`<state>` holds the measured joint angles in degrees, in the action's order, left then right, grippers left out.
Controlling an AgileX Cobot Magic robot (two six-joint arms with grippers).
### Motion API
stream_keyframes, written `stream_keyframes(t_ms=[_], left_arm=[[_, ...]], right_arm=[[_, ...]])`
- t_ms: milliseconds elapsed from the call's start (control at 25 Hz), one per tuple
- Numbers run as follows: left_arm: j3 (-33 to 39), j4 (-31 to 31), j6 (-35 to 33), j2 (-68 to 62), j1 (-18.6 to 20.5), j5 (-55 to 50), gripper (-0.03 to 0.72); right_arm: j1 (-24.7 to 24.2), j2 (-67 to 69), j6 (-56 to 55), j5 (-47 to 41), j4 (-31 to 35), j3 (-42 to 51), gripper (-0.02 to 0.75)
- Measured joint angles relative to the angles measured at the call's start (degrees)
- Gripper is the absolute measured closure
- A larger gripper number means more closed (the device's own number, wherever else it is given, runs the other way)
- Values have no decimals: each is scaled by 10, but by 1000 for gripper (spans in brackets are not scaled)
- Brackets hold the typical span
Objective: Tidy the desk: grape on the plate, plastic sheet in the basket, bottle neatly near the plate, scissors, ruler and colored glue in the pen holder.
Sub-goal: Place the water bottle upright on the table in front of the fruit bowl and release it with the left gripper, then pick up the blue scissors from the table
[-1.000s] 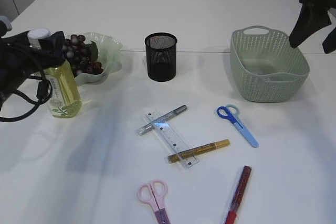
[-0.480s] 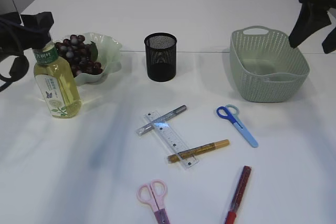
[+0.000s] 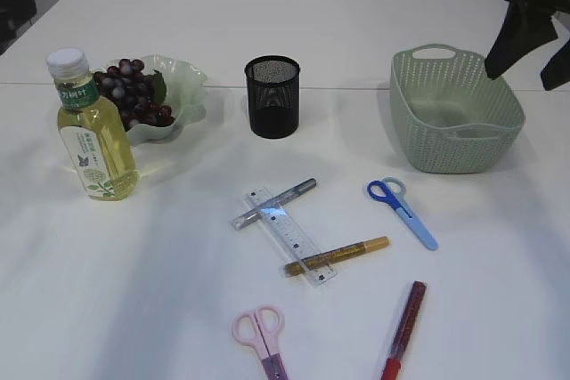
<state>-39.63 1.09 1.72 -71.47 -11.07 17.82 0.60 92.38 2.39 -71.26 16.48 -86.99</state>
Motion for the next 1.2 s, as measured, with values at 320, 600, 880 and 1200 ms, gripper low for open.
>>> stream_keyframes(t_ms=[320,600,880,1200], left_arm=[[-28,54,-1,124,0,-353,225],[-73,94,34,207,0,-572,228],[-88,82,67,229,0,-769,229],[-88,82,68,229,0,-835,231]], right_arm=[[0,0,1,0,-18,0,214],[0,0,1,0,-24,0,248],[78,0,-7,0,-38,0,269],[218,0,-40,0,-50,0,269]])
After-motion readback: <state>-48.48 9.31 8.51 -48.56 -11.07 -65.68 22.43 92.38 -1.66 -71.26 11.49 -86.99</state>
